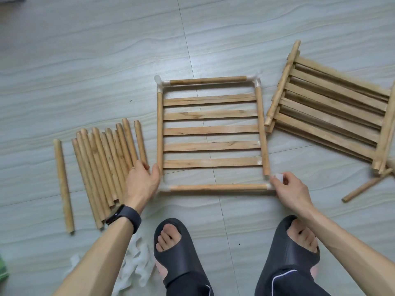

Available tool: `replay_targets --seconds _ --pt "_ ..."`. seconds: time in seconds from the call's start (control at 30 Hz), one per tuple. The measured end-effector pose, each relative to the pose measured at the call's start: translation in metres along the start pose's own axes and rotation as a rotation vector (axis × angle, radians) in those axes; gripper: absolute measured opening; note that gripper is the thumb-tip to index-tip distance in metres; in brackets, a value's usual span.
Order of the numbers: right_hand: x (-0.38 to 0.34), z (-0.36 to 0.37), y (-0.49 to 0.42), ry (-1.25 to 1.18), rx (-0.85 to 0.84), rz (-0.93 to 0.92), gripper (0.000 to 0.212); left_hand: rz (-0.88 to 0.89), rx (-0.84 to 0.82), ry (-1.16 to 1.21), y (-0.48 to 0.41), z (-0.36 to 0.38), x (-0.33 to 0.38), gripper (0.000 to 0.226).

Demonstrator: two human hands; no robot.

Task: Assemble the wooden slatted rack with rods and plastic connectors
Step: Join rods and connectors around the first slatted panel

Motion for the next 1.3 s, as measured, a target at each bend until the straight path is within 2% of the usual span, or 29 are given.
replay_targets --seconds 0.13,0.2,0.3,0.43,0.63,0.77,0.87,0.93,1.07,1.13,1.2,1.3 --pt "-0.006 0.004 -0.004 0.044 -0.018 0.026 0.036 0.009 -0.284 -0.259 0.007 -0.008 -0.013 0.06" --pt "-0.009 0.006 -0.005 0.075 -0.064 0.039 0.036 0.059 -0.329 -0.244 0.008 -0.008 -0.014 0.055" --pt "-0.01 0.008 -0.004 0.041 -0.147 0.068 0.037 0.062 -0.302 -0.198 0.012 -0.004 -0.014 0.049" --pt "-0.004 0.019 0.003 -0.047 -0.285 0.23 0.037 0.092 -0.235 -0.285 0.012 -0.002 -0.009 0.049" --pt "-0.008 0.025 0.0 0.031 -0.219 0.124 0.04 0.091 -0.254 -0.31 0.004 -0.008 -0.006 0.044" --pt "-0.013 0.021 0.0 0.121 -0.195 0.067 0.034 0.086 -0.27 -0.333 0.001 -0.01 -0.008 0.043" --pt "-0.016 0.019 0.001 -0.024 -0.18 -0.013 0.033 0.077 -0.256 -0.612 0.001 -0.014 0.004 0.039" --pt "-0.018 0.018 0.001 -0.206 -0.202 -0.049 0.033 0.084 -0.169 -0.754 0.004 -0.014 0.02 0.035" --pt "-0.015 0.017 -0.002 -0.633 -0.208 0.015 0.035 0.293 0.042 -0.774 0.014 0.004 0.056 0.031" --pt "-0.012 0.012 -0.002 -0.726 -0.237 0.071 0.036 0.472 0.011 -0.697 0.017 0.022 0.074 0.036" --pt "-0.009 0.007 -0.002 -0.77 -0.273 0.109 0.033 0.624 -0.093 -0.611 0.017 0.046 0.094 0.042" --pt "-0.009 0.005 -0.005 -0.949 -0.339 0.162 0.031 0.744 -0.146 -0.651 0.014 0.078 0.117 0.045"
Point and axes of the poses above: each hand's wrist, its own y-axis away from the middle knuckle, its own z-axis out of the palm, x = y × z, the point moved 1 cm from there along -y, towards the middle knuckle, and after that the axes turned 11 degrees about -x, right-handed, at the moved point
